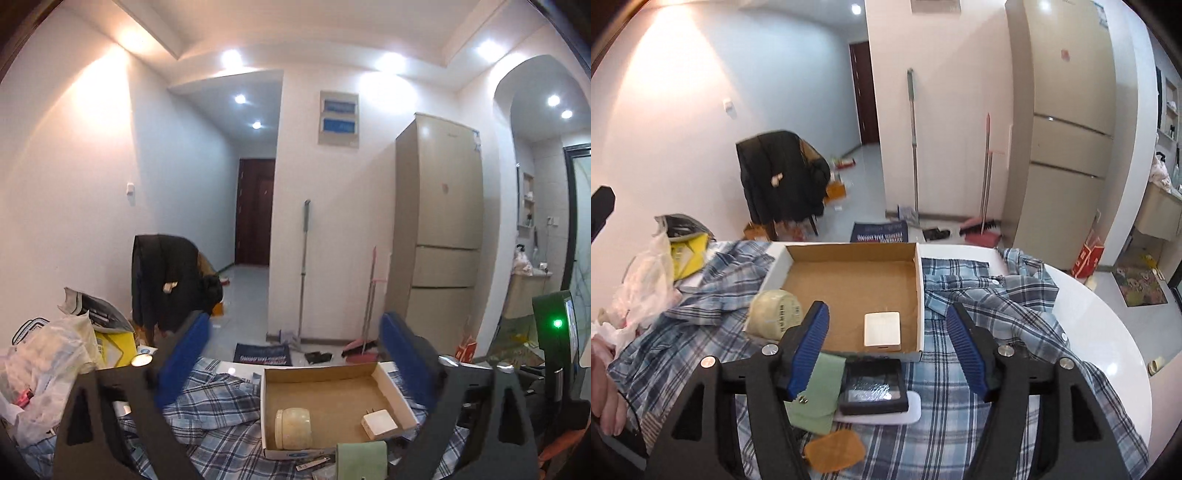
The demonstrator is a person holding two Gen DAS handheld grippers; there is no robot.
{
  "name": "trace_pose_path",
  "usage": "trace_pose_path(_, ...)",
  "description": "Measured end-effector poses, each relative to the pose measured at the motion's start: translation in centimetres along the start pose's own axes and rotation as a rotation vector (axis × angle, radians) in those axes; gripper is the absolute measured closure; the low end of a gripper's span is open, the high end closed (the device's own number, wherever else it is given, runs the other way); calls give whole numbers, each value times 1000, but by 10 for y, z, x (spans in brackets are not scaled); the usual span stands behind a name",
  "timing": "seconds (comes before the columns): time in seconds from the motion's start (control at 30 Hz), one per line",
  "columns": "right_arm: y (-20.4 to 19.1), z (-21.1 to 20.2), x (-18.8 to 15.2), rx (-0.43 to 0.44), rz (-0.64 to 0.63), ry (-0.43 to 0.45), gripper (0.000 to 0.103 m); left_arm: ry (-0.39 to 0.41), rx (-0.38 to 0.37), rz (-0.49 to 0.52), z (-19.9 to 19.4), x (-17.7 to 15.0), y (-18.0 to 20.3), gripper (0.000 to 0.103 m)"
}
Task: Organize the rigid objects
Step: 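Lift both grippers up out of the box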
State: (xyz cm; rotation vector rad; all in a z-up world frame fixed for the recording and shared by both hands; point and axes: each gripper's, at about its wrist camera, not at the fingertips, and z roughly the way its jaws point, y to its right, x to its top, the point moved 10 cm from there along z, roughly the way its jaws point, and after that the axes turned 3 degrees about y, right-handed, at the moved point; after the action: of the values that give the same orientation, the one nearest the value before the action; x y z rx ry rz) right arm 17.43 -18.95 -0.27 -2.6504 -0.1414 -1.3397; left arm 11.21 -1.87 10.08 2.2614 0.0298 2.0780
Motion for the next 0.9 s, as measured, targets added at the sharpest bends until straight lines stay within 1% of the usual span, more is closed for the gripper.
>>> trace_pose_path(0.1,-4,-10,-5,31,27,60,34,44,-11,-35,-21,-3,-3,0)
trace_pose_path(0.17,-2,-12,-8,29,40,103,31,62,-14,-34,-28,-9,-3,0)
trace_pose_path(0.27,0,-8,-13,13,35,150,26,89,4,-27,-34,-21,-7,0)
trace_pose_path(0.33,2,0,-20,-16,8,172,13,91,34,-38,-31,-37,-13,0)
trace_pose_path(0.37,2,3,-25,-28,-5,171,1,80,44,-48,-27,-46,-16,0)
trace_pose_path(0.43,3,16,-35,-43,-28,141,0,32,48,-42,-13,-67,-15,0)
trace_pose_path(0.47,4,22,-40,-41,-33,116,0,-5,56,-26,-4,-80,-15,0)
trace_pose_path(0.5,5,30,-46,-33,-27,86,0,-33,68,-17,2,-90,-16,0)
trace_pose_path(0.6,8,45,-62,0,1,16,0,-80,69,-17,13,-111,-21,0)
trace_pose_path(0.73,5,58,-80,3,-21,-45,0,-138,66,-69,23,-123,-31,0)
trace_pose_path(0.87,0,65,-92,-11,-73,-75,1,-164,77,-88,27,-130,-36,0)
trace_pose_path(0.9,-1,68,-95,-14,-80,-86,3,-168,78,-90,29,-131,-37,0)
